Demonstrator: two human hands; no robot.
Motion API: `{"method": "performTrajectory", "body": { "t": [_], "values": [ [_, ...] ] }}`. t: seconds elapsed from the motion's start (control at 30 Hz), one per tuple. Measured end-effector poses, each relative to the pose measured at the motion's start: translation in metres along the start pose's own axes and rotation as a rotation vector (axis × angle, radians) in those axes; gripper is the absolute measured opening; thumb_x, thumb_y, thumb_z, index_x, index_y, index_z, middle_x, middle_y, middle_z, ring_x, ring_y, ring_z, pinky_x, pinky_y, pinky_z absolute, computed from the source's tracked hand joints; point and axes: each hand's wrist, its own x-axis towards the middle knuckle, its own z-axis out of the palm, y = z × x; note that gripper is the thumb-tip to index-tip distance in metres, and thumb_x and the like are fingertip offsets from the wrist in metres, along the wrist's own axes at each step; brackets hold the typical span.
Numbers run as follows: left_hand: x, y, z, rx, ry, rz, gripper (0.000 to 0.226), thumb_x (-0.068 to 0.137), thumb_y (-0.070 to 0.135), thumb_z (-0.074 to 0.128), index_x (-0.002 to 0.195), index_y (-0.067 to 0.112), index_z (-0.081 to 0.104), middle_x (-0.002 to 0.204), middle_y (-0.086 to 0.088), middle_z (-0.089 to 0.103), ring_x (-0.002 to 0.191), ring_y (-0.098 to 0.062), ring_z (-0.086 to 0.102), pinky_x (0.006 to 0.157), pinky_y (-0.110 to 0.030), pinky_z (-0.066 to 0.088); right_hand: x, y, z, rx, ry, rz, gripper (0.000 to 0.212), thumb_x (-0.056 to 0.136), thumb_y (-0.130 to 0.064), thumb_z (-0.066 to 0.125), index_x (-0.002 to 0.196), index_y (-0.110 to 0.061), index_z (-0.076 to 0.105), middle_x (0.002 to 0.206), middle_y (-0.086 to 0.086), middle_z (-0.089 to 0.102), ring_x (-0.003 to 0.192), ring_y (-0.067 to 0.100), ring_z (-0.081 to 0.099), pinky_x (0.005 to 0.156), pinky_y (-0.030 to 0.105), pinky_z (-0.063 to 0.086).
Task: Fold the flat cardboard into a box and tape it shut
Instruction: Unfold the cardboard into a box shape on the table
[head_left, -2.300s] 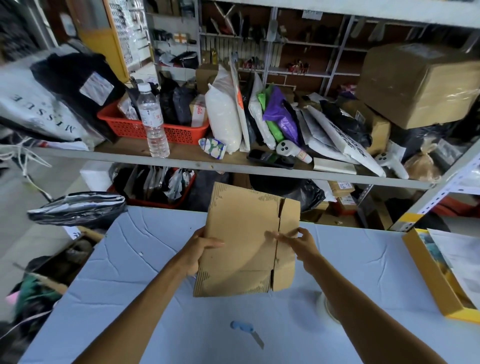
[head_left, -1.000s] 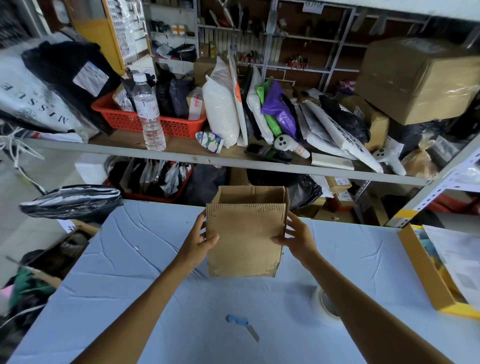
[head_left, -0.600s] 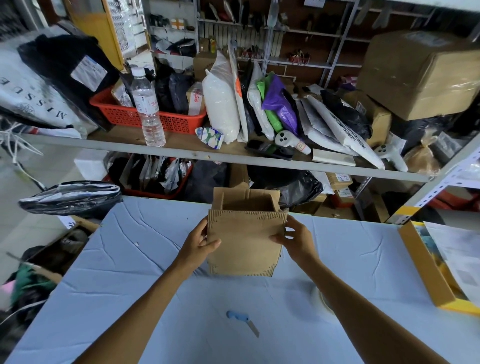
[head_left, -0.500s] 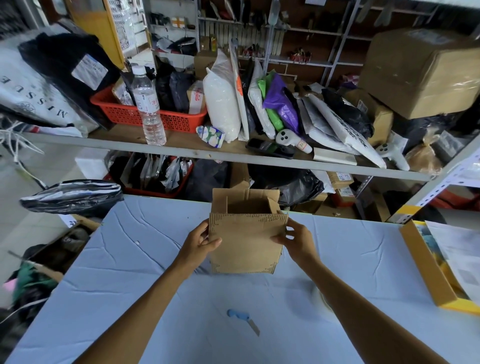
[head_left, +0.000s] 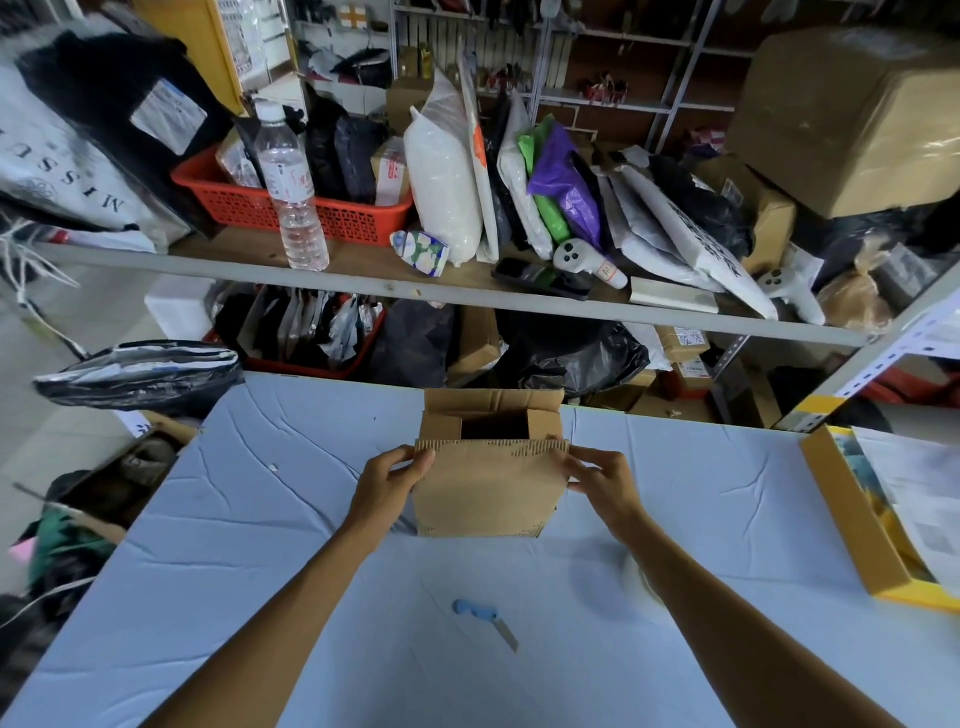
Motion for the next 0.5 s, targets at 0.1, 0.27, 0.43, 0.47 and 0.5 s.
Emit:
{"method": "performTrajectory", "body": {
  "t": [0.1, 0.27, 0.43, 0.47, 0.5],
  "values": [
    [0.0, -0.002, 0.004, 0.017, 0.044, 0.023, 0.008, 0.087, 0.04, 0.061, 0.086, 0.034, 0.067, 0.094, 0.012, 0.069, 0.092, -0.01, 0.063, 0.083, -0.035, 0.055, 0.002, 0.0, 0.002, 0.0, 0.051, -0.014, 0.02, 0.085, -0.009, 0.069, 0.102, 0.002, 0.073, 0.073, 0.006, 0.066, 0.063, 0.016, 0.058, 0.067, 0.03, 0.058],
    [0.004, 0.001, 0.012, 0.007, 0.1, 0.002, 0.021, 0.088, 0.032, 0.063, 0.105, 0.029, 0.052, 0.103, 0.008, 0.059, 0.094, -0.013, 0.057, 0.068, -0.019, 0.046, 0.002, -0.002, 0.004, -0.024, 0.063, -0.036, 0.012, 0.083, -0.001, 0.069, 0.094, 0.0, 0.073, 0.076, 0.01, 0.065, 0.063, 0.019, 0.057, 0.065, 0.034, 0.054],
    [0.008, 0.0, 0.01, -0.036, 0.077, -0.004, 0.053, 0.087, 0.024, 0.066, 0.132, 0.029, 0.04, 0.116, -0.001, 0.055, 0.104, -0.018, 0.055, 0.071, -0.018, 0.047, 0.008, -0.005, 0.003, -0.133, 0.041, -0.031, 0.04, 0.079, 0.0, 0.072, 0.113, -0.019, 0.063, 0.091, 0.015, 0.067, 0.064, 0.021, 0.063, 0.05, 0.028, 0.053],
    [0.011, 0.001, 0.01, -0.036, 0.055, 0.018, 0.058, 0.087, 0.02, 0.065, 0.137, 0.029, 0.037, 0.122, -0.001, 0.051, 0.108, -0.018, 0.053, 0.072, -0.017, 0.046, 0.011, -0.006, 0.002, -0.188, 0.014, -0.026, 0.055, 0.08, -0.004, 0.073, 0.128, -0.024, 0.054, 0.095, 0.013, 0.066, 0.067, 0.025, 0.064, 0.053, 0.034, 0.055],
    [0.013, 0.003, 0.009, -0.029, 0.023, 0.036, 0.062, 0.088, 0.015, 0.064, 0.14, 0.031, 0.034, 0.128, 0.0, 0.047, 0.112, -0.017, 0.05, 0.073, -0.015, 0.046, 0.014, -0.008, 0.0, -0.246, -0.023, -0.026, 0.073, 0.08, -0.007, 0.074, 0.141, -0.03, 0.04, 0.1, 0.011, 0.062, 0.074, 0.029, 0.065, 0.057, 0.038, 0.056]
  ]
}}
